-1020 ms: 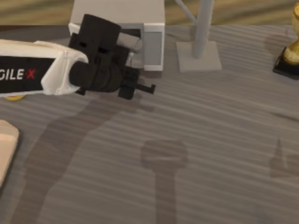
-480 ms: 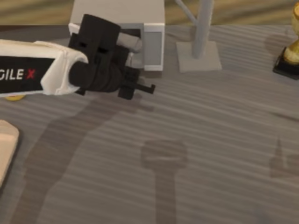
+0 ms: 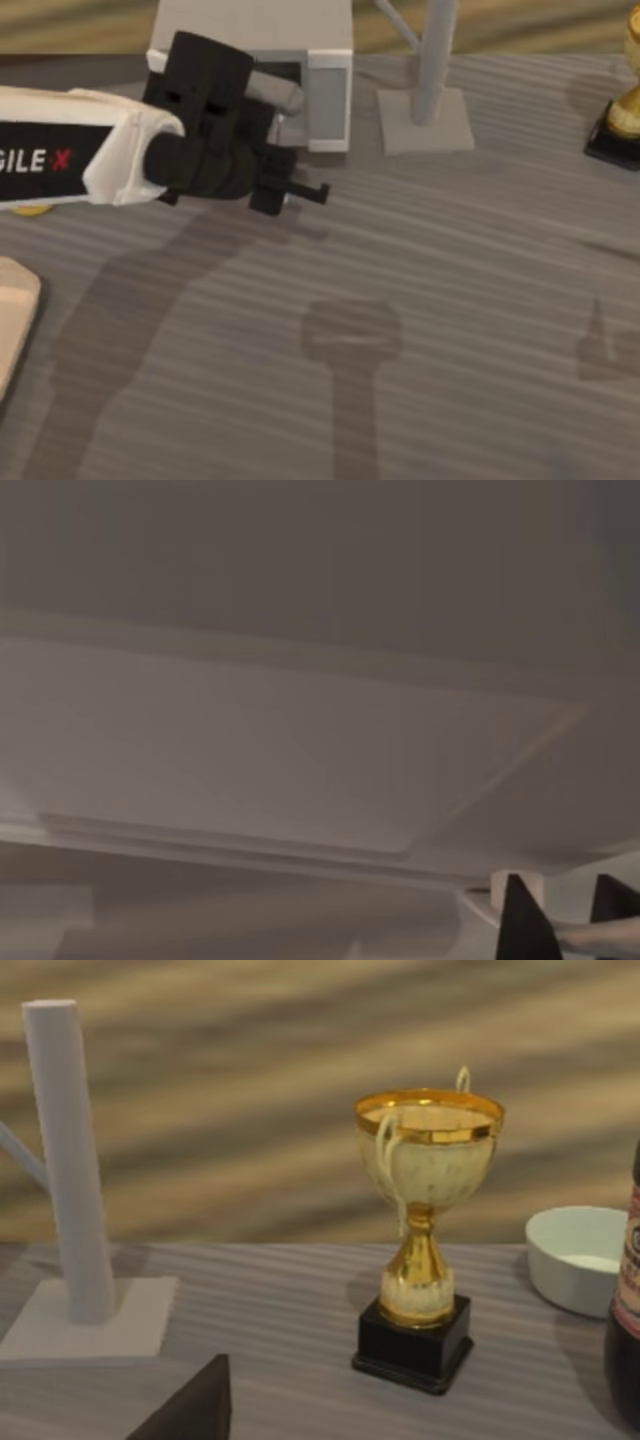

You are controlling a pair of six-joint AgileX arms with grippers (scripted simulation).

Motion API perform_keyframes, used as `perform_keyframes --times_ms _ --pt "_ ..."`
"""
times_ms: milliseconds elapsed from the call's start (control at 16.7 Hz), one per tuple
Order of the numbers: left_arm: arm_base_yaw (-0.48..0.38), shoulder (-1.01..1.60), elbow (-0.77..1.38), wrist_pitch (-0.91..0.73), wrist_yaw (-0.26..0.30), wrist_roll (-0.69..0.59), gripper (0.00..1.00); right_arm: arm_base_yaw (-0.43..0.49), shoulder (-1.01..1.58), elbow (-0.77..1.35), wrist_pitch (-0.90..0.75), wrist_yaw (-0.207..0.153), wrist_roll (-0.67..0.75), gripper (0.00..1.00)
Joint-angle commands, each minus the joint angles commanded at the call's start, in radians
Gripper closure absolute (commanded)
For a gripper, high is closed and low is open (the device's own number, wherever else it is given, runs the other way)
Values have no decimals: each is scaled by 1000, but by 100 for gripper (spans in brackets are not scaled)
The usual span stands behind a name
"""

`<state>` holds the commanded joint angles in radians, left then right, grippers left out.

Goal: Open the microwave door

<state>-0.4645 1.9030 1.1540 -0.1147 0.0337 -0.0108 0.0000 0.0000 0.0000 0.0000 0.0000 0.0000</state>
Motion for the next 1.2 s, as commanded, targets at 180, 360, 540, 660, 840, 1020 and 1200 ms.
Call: perform_keyframes --times_ms 180,360,540,660,840,1020,1200 --pt "15 -18 -15 8 24 33 100 0 0 0 0 0 0 0" --pt "28 -27 -32 8 43 61 100 0 0 0 0 0 0 0" --pt "28 -27 -32 8 43 61 100 0 0 0 0 0 0 0" --pt "28 -27 -32 8 43 61 100 0 0 0 0 0 0 0" --pt "28 -27 -32 8 43 61 100 0 0 0 0 0 0 0" --pt "28 -27 -32 8 43 61 100 0 0 0 0 0 0 0" --pt "28 -27 -32 8 43 61 100 0 0 0 0 0 0 0"
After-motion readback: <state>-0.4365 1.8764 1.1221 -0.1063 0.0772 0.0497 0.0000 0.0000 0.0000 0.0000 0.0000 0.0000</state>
